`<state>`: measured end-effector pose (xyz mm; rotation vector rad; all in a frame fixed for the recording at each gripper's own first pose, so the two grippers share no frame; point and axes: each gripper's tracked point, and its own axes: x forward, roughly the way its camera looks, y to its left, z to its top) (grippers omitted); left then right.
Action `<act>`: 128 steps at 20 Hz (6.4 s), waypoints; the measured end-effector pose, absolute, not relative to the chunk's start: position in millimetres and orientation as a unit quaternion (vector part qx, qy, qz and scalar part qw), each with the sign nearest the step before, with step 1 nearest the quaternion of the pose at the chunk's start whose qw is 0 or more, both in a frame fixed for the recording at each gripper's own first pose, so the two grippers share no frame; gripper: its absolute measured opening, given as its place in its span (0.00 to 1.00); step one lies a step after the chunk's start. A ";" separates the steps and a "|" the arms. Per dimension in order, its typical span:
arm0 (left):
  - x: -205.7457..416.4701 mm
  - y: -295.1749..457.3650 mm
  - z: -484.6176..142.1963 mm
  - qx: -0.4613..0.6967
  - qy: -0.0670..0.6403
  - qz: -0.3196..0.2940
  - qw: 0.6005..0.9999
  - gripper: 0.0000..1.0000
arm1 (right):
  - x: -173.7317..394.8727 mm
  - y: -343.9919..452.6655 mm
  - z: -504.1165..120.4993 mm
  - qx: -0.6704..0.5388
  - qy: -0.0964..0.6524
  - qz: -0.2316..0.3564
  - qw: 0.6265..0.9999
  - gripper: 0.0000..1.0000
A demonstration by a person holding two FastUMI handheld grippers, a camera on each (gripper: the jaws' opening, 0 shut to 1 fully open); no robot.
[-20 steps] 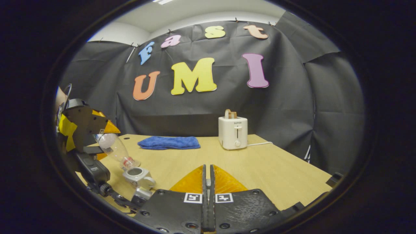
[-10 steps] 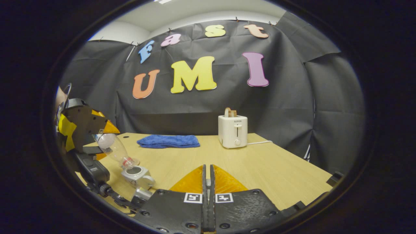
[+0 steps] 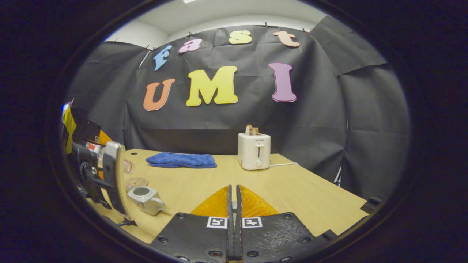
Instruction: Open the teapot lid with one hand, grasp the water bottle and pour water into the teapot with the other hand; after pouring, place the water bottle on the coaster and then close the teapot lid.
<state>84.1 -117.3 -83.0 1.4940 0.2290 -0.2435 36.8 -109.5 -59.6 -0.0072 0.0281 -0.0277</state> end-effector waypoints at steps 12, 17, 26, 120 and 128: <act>106.1 -102.6 -41.4 0.302 0.023 -0.029 0.953 0.75 | 32.6 -86.9 -63.4 -0.031 0.010 0.001 0.999 0.00; 121.3 -108.3 -61.7 0.130 0.042 -0.057 0.989 0.74 | 33.4 -82.5 -66.9 -0.034 0.012 0.005 0.999 0.00; 161.9 -120.5 -68.2 0.003 0.034 -0.081 0.996 0.75 | 38.6 -82.6 -72.9 -0.035 0.018 0.003 0.999 0.00; -8.4 -8.4 -101.1 -0.031 0.053 -0.065 0.996 0.98 | 79.5 88.6 -79.7 0.000 0.075 0.215 0.974 0.11; -15.8 -5.7 -80.8 -0.025 0.048 -0.057 0.997 0.98 | 46.5 64.7 -42.0 -0.003 0.036 0.194 0.980 0.63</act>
